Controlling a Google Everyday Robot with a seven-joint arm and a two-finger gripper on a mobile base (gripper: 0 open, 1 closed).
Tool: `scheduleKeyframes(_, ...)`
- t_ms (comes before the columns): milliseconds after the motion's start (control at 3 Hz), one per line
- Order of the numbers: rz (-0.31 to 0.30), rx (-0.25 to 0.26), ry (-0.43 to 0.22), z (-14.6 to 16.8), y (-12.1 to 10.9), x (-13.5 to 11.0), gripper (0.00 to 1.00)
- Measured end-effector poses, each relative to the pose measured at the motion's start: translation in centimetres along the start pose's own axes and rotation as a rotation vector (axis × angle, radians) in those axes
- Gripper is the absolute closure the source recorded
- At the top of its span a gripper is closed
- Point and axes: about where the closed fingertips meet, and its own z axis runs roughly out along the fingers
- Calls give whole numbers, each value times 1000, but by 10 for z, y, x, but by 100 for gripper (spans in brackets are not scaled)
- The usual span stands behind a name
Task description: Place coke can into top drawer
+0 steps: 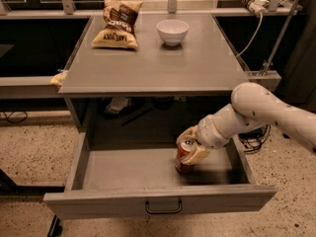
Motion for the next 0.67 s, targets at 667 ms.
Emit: scheduleKeyframes(667,0,0,0,0,0,0,0)
